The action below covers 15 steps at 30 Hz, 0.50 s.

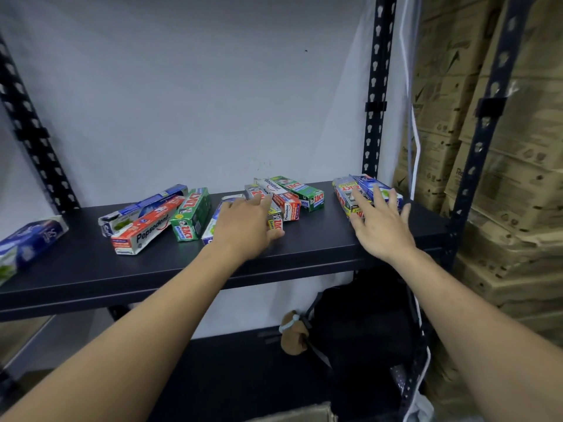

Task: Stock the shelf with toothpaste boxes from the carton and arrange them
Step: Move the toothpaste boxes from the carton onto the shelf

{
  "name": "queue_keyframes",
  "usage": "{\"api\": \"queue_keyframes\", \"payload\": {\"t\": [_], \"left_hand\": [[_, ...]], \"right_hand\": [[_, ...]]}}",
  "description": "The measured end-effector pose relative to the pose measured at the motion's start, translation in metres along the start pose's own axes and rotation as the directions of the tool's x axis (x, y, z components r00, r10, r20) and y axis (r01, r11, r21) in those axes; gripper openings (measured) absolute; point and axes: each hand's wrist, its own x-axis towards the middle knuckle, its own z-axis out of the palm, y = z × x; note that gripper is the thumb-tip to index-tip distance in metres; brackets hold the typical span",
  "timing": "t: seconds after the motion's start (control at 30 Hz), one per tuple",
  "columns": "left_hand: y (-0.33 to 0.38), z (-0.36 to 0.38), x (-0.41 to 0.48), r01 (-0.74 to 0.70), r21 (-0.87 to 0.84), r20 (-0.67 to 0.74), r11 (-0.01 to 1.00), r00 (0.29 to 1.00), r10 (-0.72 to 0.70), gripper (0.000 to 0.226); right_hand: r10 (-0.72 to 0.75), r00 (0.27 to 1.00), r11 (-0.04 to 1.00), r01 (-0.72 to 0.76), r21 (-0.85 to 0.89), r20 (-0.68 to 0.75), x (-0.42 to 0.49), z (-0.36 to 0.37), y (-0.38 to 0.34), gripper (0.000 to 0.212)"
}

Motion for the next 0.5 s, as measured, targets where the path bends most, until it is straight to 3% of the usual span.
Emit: {"api": "queue_keyframes", "payload": {"t": [0.13,0.3,0.5], "left_hand": [[0.003,-0.016,-0.023,-0.036,-0.026,-0.158,0.999,0.987,0.032,0.066],[0.006,-0.024,-0.068,-0.106,-0.069,-0.283,0.992,0.955,0.082,0.056],[-0.011,0.000,-0.134,-0.150,-0.130,-0.351,0.980,0.931,0.096,0.049]], "right_hand": [[-0.106,0.983,0.984,0.126,0.127,-0.149,-0.036,0.001,-0.011,0.054],[-0.238,0.926,0.960,0.269,0.071,-0.292,-0.090,0.006,-0.043,0.046],[-0.329,0.906,0.924,0.367,0.109,-0.266,-0.143,0.034,-0.082,0.036]]}}
